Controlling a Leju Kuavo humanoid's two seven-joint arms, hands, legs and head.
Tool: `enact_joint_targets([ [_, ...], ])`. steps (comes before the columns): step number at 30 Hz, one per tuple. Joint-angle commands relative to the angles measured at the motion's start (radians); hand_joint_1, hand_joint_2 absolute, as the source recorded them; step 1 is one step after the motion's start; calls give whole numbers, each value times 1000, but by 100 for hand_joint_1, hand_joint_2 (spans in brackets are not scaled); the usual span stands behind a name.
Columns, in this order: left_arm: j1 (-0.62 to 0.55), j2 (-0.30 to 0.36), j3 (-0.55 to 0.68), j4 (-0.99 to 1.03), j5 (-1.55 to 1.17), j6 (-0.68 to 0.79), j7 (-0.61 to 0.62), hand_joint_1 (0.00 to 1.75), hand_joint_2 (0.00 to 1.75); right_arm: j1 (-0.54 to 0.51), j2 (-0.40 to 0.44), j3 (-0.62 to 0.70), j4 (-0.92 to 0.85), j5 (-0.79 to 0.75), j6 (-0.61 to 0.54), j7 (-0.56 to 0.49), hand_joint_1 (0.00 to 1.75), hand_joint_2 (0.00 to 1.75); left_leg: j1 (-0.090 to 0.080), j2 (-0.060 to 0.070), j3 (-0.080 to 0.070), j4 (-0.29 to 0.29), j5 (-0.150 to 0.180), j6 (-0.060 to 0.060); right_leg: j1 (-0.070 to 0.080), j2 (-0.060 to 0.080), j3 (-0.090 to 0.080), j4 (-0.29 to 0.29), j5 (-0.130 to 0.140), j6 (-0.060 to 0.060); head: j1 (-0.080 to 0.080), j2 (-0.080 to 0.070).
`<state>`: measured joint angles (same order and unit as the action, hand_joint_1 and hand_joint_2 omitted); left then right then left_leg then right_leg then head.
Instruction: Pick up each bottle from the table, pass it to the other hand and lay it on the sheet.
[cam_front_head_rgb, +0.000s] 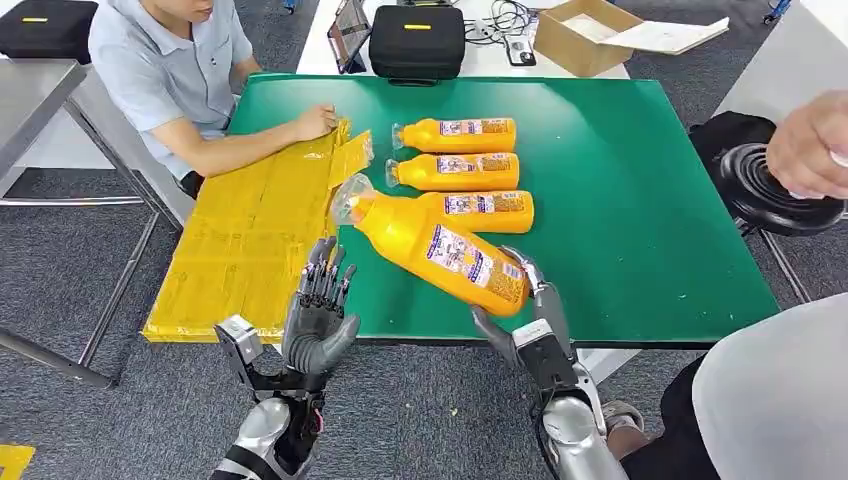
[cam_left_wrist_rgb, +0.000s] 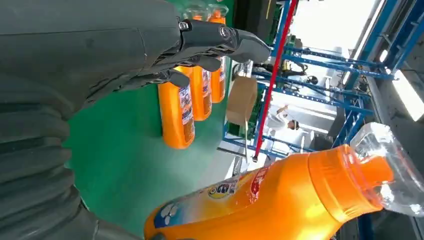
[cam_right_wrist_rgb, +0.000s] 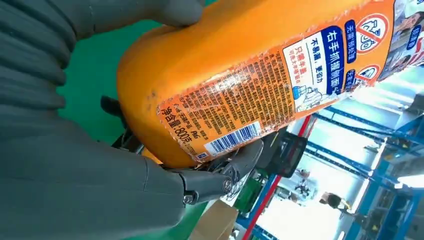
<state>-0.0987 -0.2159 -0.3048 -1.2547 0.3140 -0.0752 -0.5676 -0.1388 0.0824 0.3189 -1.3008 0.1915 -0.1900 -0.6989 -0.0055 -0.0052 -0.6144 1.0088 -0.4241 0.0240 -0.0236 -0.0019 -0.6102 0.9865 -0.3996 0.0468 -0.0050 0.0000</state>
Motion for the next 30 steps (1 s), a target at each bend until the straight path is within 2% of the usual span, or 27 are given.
enact_joint_targets([
  [1,-42,9,2,95,129,-161,98,0,175,-26,-2,93,41,-29,50,1,175,175,2,2,5,-1,-2,-2,2,1,4,-1,-1,-2,0,0],
  [5,-94,-16,4,156,153,-196,85,0,175,-50,1,164,100,-25,46,1,175,175,1,0,3,-1,-1,-1,1,0,3,-1,0,-2,0,0],
  [10,-78,-7,-20,119,169,-267,75,0,175,-68,13,210,142,-36,65,1,175,175,2,2,4,-1,-1,-2,2,1,4,-1,-1,-2,0,0],
  [15,-87,-10,-46,140,122,-216,86,0,175,-96,25,218,211,-36,84,1,175,175,1,1,3,-1,-1,-1,1,1,2,-1,0,-1,0,0],
  [25,-107,-8,-62,166,132,-277,48,0,175,-128,51,243,285,-42,146,1,175,175,1,1,4,-1,-1,-2,2,1,4,-1,-1,-2,0,0],
  [28,-98,-3,-58,145,113,-258,35,0,175,-156,81,244,385,-10,144,1,175,175,1,2,5,-1,-1,-2,2,2,5,-1,-1,-2,0,0],
  [29,-97,-4,-55,143,113,-256,35,21,175,-157,84,244,389,-15,155,1,175,175,1,2,4,-1,-1,-1,2,2,3,-1,0,-2,0,0],
  [30,-96,-6,-48,140,121,-262,35,175,175,-157,87,252,394,-16,179,1,175,175,2,2,6,-1,-2,-2,2,2,6,-2,-1,-3,0,0],
])
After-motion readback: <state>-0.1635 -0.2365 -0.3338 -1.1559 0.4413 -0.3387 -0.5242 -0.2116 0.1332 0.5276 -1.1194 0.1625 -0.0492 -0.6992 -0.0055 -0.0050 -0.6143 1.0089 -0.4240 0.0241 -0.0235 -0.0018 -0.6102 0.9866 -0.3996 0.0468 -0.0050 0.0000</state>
